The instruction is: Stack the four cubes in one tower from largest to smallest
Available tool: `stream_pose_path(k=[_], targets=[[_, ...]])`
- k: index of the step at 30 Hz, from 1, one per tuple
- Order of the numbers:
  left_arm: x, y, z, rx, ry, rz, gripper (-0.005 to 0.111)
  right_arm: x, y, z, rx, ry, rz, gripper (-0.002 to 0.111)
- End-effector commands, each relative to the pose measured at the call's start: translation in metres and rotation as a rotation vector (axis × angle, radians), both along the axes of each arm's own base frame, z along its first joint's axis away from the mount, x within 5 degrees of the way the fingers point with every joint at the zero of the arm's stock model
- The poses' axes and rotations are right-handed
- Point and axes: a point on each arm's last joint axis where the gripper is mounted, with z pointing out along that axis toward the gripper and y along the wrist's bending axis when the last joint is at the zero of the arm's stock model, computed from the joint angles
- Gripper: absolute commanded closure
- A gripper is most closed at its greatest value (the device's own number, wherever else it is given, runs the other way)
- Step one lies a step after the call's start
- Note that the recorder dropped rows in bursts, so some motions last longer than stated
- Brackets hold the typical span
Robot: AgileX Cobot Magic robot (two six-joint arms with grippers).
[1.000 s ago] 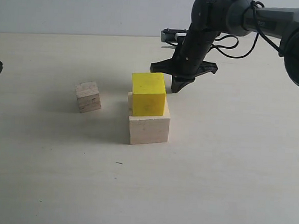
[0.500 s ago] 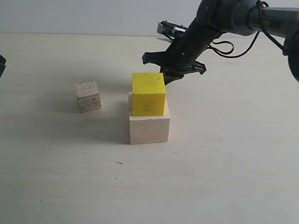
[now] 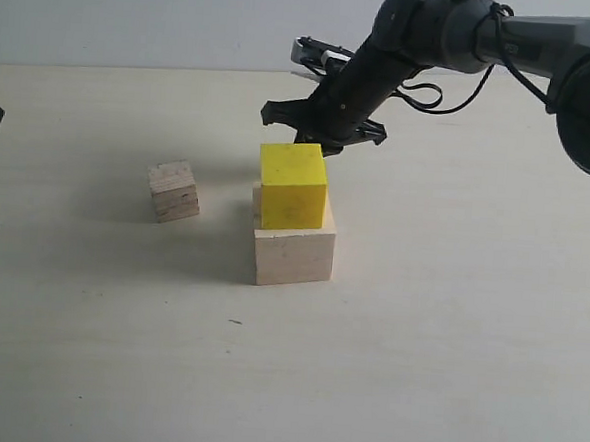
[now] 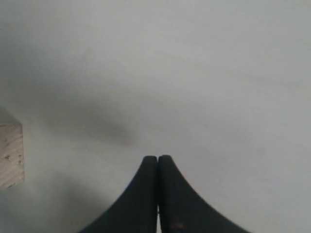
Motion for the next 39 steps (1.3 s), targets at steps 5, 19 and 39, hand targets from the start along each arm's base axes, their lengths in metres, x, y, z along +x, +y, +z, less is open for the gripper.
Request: stream_pose_path(k=[5, 19, 39], targets=[[-0.01, 0.004, 0.01, -0.032, -0.051, -0.01, 0.107, -0.012, 0.026, 0.006, 0.033, -0.015, 0.072, 0.108], [-0.018, 0.007, 0.017, -0.048, -0.082, -0.01, 0.107, -0.02, 0.037, -0.023, 0.072, 0.076, 0.124, 0.108], [-0.022, 0.01, 0.02, -0.057, -0.1, -0.01, 0.107, -0.013, 0.016, -0.008, -0.227, 0.106, 0.081, 0.108]])
